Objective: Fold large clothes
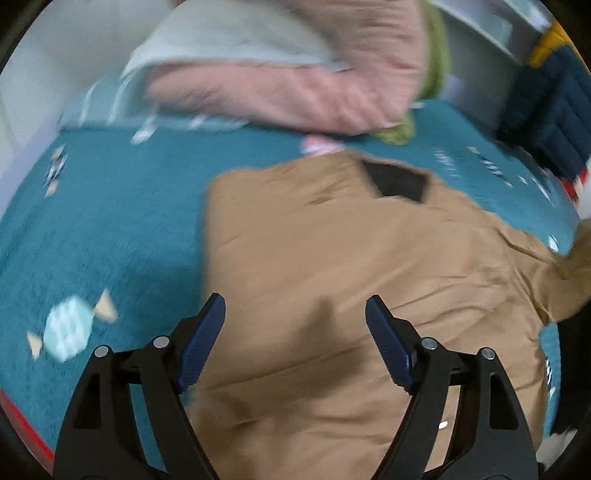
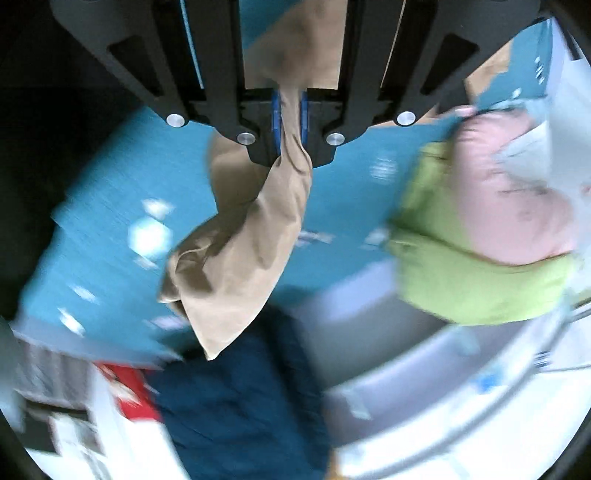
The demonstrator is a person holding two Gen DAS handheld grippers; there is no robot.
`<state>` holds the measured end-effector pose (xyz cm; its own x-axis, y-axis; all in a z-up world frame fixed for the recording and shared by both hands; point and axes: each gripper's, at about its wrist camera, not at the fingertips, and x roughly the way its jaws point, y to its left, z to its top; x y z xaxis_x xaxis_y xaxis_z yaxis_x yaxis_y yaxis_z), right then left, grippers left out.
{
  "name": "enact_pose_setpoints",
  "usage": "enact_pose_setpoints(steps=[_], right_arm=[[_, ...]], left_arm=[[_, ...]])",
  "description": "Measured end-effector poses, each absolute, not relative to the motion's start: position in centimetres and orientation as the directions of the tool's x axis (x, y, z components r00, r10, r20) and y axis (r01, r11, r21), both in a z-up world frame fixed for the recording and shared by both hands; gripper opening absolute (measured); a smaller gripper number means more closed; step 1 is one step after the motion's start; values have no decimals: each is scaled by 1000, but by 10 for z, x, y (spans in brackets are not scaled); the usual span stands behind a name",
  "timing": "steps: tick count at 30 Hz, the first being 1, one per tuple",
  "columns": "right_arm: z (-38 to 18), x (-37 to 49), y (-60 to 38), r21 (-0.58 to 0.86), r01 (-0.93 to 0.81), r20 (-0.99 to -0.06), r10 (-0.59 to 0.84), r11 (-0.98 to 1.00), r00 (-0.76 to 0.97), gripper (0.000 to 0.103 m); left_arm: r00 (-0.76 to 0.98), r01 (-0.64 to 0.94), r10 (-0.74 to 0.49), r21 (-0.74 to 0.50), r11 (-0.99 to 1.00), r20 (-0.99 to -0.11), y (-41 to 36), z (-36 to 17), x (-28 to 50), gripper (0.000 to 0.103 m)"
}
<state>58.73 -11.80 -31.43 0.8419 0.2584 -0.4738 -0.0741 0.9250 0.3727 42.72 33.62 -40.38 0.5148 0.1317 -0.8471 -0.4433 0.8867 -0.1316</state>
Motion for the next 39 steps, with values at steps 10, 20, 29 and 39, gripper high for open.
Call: enact_pose_setpoints(steps=[10, 20, 29, 39], right_arm=[[-331, 542, 119, 459, -554, -468, 719, 695, 515, 8], [-462, 492, 211, 359, -583, -752, 596, 729, 282, 21], [-399, 466, 191, 338, -648, -702, 642, 682, 309, 71], [-428, 567, 64, 406, -311, -808, 496, 860, 317, 23]], left_arm=[[604, -522, 120, -277, 807, -788, 371, -408, 378, 79], [627, -518, 101, -316, 794, -773, 383, -410, 362, 79], [704, -458, 88, -357, 814, -704, 372, -371, 365, 82], [632, -239, -173, -403, 884, -755, 302, -387, 467, 82]])
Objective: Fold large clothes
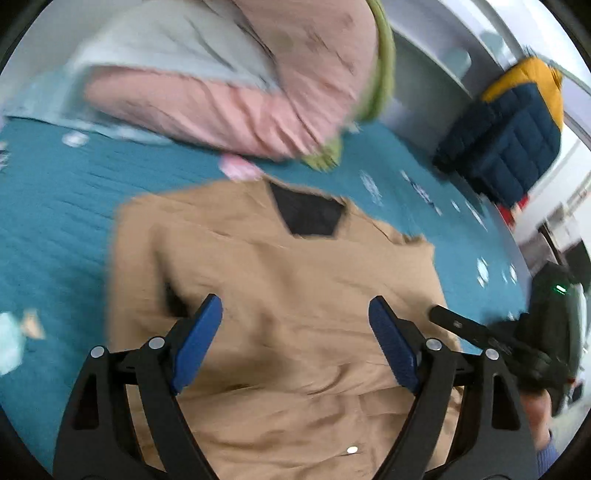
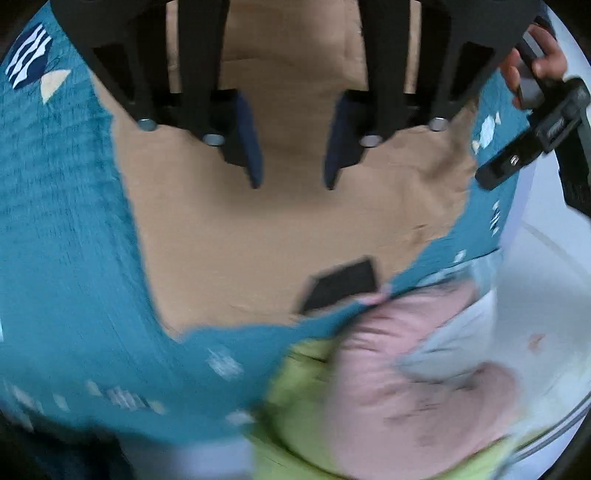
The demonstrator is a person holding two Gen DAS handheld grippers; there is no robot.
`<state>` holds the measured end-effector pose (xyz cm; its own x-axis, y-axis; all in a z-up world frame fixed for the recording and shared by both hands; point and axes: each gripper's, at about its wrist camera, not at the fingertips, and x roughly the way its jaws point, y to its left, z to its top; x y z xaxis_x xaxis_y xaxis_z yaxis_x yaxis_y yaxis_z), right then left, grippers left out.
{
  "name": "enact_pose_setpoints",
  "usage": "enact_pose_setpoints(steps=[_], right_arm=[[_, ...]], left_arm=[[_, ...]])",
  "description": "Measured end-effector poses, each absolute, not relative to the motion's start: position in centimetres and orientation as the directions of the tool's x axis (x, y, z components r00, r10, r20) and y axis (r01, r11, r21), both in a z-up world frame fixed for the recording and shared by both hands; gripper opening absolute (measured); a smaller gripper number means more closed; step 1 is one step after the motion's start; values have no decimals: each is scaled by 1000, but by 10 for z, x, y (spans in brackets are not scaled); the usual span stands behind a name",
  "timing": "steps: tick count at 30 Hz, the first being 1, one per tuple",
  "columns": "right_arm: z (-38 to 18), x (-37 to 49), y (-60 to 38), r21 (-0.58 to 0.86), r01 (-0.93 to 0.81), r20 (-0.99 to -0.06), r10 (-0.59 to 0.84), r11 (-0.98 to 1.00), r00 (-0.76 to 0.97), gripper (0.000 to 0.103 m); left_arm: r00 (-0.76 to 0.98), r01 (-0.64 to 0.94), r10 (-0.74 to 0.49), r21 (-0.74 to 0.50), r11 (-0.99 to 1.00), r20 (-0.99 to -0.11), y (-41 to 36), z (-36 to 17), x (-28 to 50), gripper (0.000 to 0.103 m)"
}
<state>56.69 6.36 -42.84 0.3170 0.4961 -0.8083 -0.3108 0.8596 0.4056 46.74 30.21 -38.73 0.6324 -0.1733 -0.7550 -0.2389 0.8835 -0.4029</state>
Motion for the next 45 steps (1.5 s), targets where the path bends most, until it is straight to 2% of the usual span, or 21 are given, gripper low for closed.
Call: enact_pose_setpoints(steps=[3, 4, 7, 8, 11, 12, 13, 14, 17, 20, 24, 30, 34, 35, 36, 37, 38, 39, 40, 45], right_arm=[[-466, 589, 37, 368, -219, -866, 419, 904, 273, 10], [-482, 595, 28, 367, -183, -880, 405, 912, 250, 0], [-500, 606, 11, 468, -131, -848, 486, 874, 213, 0], [-496, 607, 10, 477, -130, -845, 494, 869, 203, 1], [-470, 610, 11, 519, -166, -813, 544, 839, 209, 17], [-460, 613, 11, 516, -188, -804, 548, 836, 232, 28], [-448, 618, 12, 501, -207, -799, 541, 840, 263, 44], [-441, 623, 12, 486, -216, -799, 531, 847, 284, 48], [-424, 658, 21, 349, -246, -835, 419, 904, 357, 50], [-435, 698, 28, 328, -214, -868, 383, 920, 316, 52], [-458, 729, 35, 346, -164, -893, 378, 924, 245, 52], [-488, 750, 49, 325, -147, -927, 345, 934, 146, 53], [-492, 754, 58, 311, -203, -934, 338, 929, 118, 50], [-494, 756, 60, 303, -212, -937, 331, 929, 109, 50], [-496, 756, 60, 302, -213, -938, 330, 929, 106, 44], [-497, 757, 59, 300, -213, -939, 327, 930, 105, 35], [-497, 757, 59, 290, -216, -942, 318, 932, 107, 30], [-496, 757, 59, 283, -223, -942, 314, 933, 116, 21], [-493, 756, 59, 287, -231, -939, 321, 929, 125, 17], [-452, 741, 72, 229, -312, -917, 312, 922, 249, 14]], left_arm=[[517, -319, -192, -396, 861, -834, 308, -428, 487, 82], [493, -342, -231, -431, 835, -839, 314, -445, 489, 82], [502, -328, -230, -429, 842, -834, 315, -451, 491, 82], [502, -321, -223, -419, 849, -836, 313, -447, 491, 82], [561, -279, -255, -470, 837, -787, 321, -419, 486, 82], [585, -268, -252, -478, 836, -770, 327, -409, 484, 83], [612, -264, -231, -470, 842, -756, 337, -395, 482, 84], [625, -277, -190, -443, 852, -757, 349, -384, 483, 87], [592, -364, -64, -337, 868, -803, 388, -372, 494, 89], [522, -444, -9, -281, 851, -853, 429, -384, 510, 89], [419, -512, -1, -237, 826, -908, 468, -417, 526, 89], [308, -474, -42, -191, 859, -951, 463, -456, 550, 88], [301, -456, -44, -185, 871, -952, 463, -462, 555, 68], [299, -451, -38, -177, 875, -953, 462, -462, 556, 66], [301, -445, -31, -169, 880, -953, 462, -461, 556, 60], [307, -440, -36, -175, 881, -951, 462, -460, 556, 48], [314, -430, -42, -182, 885, -948, 461, -458, 556, 45], [318, -424, -41, -180, 888, -947, 460, -457, 556, 37], [332, -412, -37, -180, 893, -943, 458, -452, 556, 29], [455, -355, 25, -155, 922, -890, 442, -413, 554, 21]])
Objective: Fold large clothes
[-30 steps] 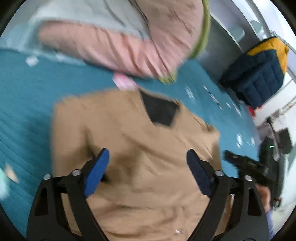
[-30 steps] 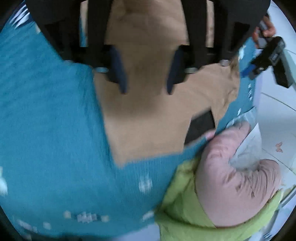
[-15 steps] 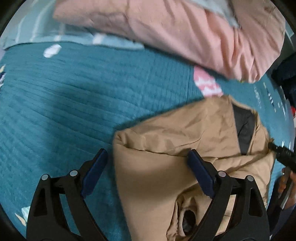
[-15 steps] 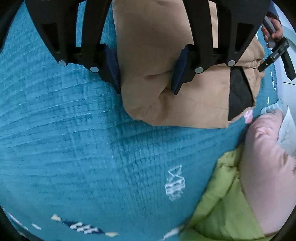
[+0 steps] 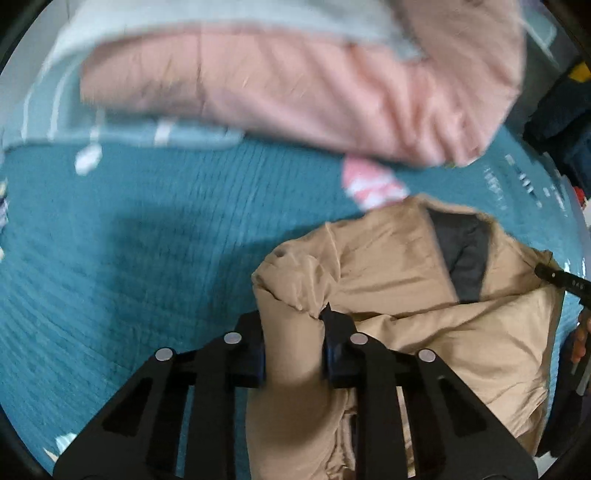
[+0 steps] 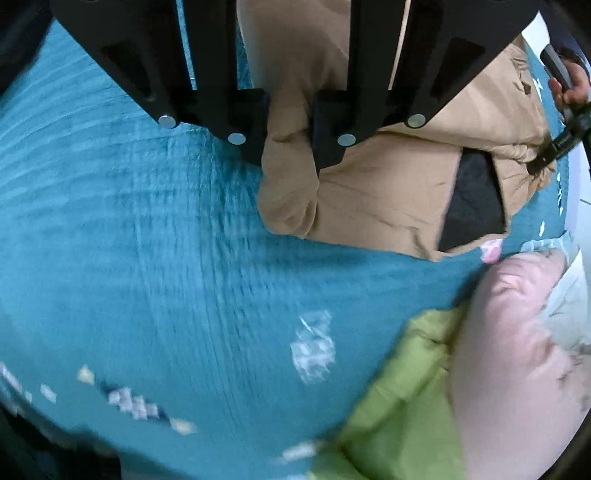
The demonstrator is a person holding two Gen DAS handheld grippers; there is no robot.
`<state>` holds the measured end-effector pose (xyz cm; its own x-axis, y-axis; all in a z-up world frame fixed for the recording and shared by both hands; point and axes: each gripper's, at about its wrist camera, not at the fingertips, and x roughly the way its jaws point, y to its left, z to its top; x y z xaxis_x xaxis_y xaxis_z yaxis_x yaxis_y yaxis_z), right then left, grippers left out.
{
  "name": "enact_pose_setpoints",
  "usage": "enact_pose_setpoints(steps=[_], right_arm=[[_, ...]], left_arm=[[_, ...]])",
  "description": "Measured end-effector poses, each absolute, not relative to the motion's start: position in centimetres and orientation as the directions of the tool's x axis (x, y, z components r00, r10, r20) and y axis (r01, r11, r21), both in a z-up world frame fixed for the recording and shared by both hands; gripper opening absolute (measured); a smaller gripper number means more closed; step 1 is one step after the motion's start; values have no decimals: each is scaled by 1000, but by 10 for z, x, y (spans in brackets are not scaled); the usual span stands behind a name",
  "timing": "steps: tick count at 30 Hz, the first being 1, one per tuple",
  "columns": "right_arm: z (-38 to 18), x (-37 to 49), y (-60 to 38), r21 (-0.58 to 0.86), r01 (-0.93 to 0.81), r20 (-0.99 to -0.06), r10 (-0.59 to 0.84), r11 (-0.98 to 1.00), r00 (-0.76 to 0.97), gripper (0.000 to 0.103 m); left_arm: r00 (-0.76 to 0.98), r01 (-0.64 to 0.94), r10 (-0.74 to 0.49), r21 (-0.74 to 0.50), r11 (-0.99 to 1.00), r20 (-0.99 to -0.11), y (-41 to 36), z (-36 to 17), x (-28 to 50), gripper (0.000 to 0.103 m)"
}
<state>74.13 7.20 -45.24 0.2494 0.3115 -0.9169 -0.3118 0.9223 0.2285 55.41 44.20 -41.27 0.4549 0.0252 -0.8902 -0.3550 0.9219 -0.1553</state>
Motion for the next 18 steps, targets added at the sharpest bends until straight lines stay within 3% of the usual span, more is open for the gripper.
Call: enact_pose_setpoints(steps=[9, 18], right_arm=[[-364, 720, 62, 269, -368, -788, 423, 890, 447, 14], [-315, 614, -1, 266, -432, -712, 477, 862, 515, 14]], left_arm=[[652, -270, 10, -220, 937, -758, 414, -326, 540, 21], [712, -203, 4, -200, 958, -702, 374, -289, 424, 20]])
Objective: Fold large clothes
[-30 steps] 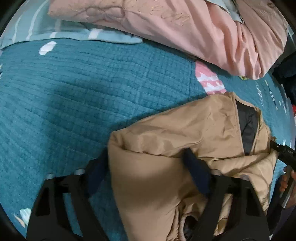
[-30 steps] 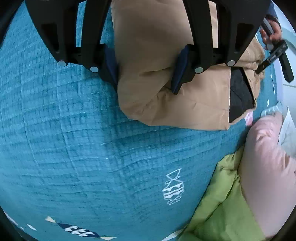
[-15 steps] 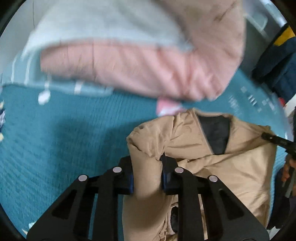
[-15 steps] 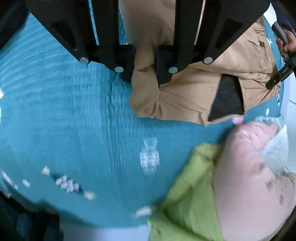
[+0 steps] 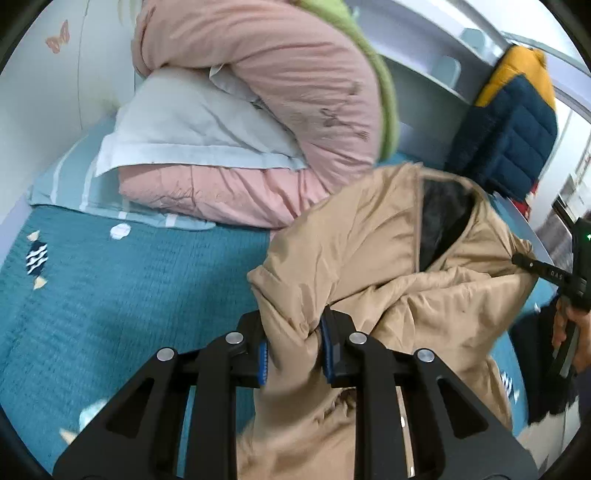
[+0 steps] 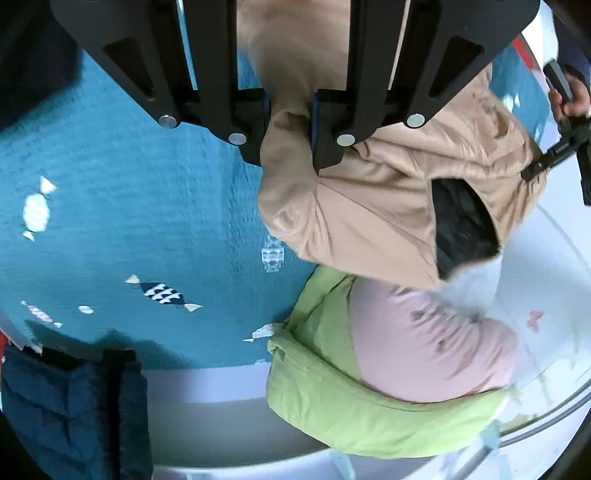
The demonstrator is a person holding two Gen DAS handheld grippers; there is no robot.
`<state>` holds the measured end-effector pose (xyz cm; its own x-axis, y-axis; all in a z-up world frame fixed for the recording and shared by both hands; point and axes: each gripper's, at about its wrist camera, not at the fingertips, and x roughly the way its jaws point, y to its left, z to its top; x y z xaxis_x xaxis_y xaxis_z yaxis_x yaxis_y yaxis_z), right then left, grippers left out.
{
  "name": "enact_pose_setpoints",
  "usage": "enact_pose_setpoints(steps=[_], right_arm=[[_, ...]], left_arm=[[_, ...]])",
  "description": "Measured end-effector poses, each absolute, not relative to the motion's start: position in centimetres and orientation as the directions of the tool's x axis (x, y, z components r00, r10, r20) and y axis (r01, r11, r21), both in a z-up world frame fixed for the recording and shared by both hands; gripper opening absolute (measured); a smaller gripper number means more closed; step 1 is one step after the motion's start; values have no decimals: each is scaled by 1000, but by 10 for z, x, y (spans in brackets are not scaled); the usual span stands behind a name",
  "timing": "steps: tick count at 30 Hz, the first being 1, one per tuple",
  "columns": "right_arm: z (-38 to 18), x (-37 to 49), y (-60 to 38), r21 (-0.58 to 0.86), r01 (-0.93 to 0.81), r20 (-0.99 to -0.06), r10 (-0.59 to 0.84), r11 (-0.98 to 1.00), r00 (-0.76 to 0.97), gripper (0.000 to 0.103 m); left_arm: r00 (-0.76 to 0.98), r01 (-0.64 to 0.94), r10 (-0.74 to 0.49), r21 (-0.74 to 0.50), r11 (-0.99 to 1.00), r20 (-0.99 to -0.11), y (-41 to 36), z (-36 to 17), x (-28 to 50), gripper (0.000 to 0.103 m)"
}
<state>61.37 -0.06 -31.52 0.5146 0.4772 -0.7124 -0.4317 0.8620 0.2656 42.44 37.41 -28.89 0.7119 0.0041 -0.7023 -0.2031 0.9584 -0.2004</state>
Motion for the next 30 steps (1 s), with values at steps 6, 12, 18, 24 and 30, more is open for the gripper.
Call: enact_pose_setpoints(steps=[6, 12, 18, 24, 30], right_arm=[[-314, 521, -46, 280, -437, -716, 489, 855, 498, 15], [-349, 440, -79, 279, -405, -792, 447, 871, 415, 17], [-399, 395, -88, 219, -379, -870, 355, 899, 340, 22], [-407, 376, -104, 175, -358, -909, 290, 917, 299, 35], [-367, 352, -126, 173, -370, -895, 303, 913, 328, 38]], left_arm=[[690, -180, -48, -235, 955, -723, 342, -299, 335, 20], [633, -187, -80, -252, 949, -770, 313, -340, 265, 23], [567, -203, -72, -224, 953, -821, 294, -385, 225, 29], [548, -242, -64, -231, 942, -834, 289, -389, 194, 79], [594, -261, -56, -258, 930, -802, 295, -355, 155, 81]])
